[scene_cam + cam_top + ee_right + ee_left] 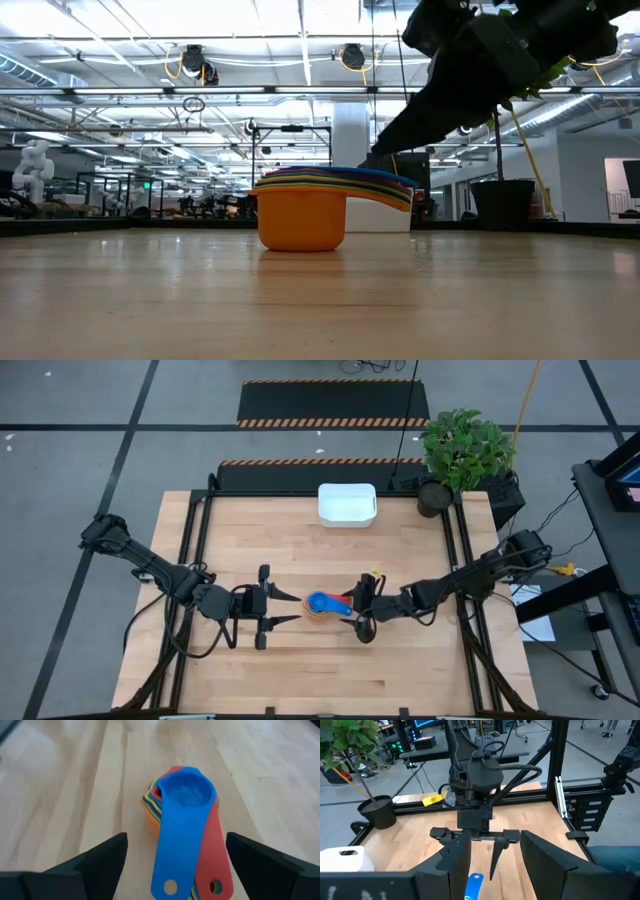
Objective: Nest measuring cups in basket
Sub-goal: Stack the blue measuring cup into the red measuring cup
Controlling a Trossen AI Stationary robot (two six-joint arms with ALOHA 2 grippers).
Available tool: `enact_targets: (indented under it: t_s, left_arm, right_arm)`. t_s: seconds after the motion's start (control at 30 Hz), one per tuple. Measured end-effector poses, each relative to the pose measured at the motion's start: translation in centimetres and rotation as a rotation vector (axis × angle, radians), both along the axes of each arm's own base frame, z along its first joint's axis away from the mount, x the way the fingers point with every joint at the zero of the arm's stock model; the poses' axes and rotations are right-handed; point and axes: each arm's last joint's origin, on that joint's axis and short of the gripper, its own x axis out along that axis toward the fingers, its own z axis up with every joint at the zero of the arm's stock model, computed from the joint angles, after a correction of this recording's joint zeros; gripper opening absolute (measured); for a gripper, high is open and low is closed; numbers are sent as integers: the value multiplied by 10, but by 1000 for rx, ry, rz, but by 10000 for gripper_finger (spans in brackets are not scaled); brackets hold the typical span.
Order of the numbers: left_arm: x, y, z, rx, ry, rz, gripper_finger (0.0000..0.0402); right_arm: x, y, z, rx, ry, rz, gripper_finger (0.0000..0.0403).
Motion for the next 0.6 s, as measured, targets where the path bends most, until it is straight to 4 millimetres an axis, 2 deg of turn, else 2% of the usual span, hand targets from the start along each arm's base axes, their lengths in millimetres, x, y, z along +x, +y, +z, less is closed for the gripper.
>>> enact_targets:
  t_s: [0.27, 0.43, 0.6]
  left_arm:
    - [1, 2, 0, -5, 1, 9, 175]
    - [1, 1, -1, -5, 6, 6, 175]
    - [0, 1, -1, -4, 7, 6, 175]
  right_arm:
    - [9, -8, -25, -54, 74, -24, 370]
    - [10, -12, -29, -58, 87, -39, 381]
    - [10, -11, -29, -28, 98, 21, 378]
